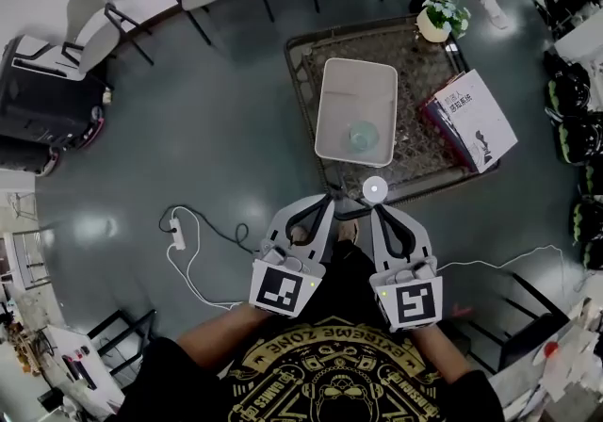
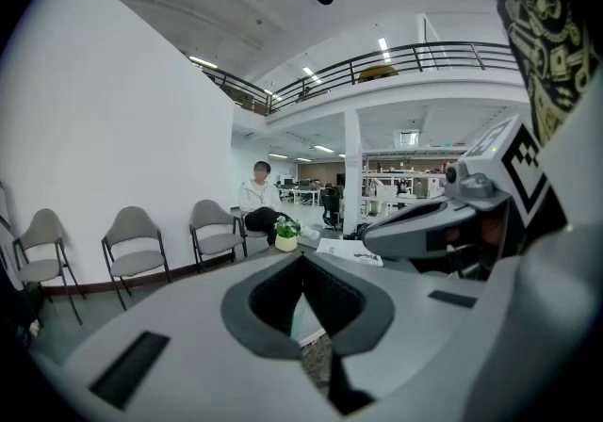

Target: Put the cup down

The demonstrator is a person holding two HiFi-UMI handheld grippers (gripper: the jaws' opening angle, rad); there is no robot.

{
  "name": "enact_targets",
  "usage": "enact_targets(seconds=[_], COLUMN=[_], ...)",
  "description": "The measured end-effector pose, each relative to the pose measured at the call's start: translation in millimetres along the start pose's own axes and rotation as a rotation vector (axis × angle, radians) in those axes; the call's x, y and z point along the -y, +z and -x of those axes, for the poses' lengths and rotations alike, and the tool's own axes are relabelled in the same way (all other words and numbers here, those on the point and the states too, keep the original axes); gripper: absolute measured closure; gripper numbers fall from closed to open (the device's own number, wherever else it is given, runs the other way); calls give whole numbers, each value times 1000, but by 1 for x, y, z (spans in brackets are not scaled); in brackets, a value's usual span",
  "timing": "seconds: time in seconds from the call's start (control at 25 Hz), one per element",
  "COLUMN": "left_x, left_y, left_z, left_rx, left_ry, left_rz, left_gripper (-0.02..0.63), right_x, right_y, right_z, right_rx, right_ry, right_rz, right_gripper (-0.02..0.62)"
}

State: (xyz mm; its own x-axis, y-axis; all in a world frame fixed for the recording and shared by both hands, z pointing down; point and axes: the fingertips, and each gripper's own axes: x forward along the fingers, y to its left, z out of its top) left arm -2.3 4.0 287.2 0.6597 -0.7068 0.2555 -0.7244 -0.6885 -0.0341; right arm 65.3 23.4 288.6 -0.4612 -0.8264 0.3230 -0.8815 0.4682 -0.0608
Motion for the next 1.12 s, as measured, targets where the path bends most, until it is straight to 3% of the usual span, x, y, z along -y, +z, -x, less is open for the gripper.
enact_targets(seconds=[0.2, 0.56, 0.84, 1.12], left_x=[-11, -23, -30, -26], left_y=[-2, -18, -22, -16], left_z=[14, 55, 84, 93], left_rx=[11, 19, 45, 57], left_ry=[-24, -87, -134, -122], left_rz=[34, 83, 65, 68], left_gripper=[618, 617, 617, 618], right_x=[-12, -61, -95, -95], right_y=[0, -4, -3, 0], right_z=[1, -2, 2, 20], right_rx=[-25, -23, -18, -12], right_ry=[-74, -117, -155, -163], right_rz=[2, -38, -42, -22], right_gripper=[589, 589, 589, 589])
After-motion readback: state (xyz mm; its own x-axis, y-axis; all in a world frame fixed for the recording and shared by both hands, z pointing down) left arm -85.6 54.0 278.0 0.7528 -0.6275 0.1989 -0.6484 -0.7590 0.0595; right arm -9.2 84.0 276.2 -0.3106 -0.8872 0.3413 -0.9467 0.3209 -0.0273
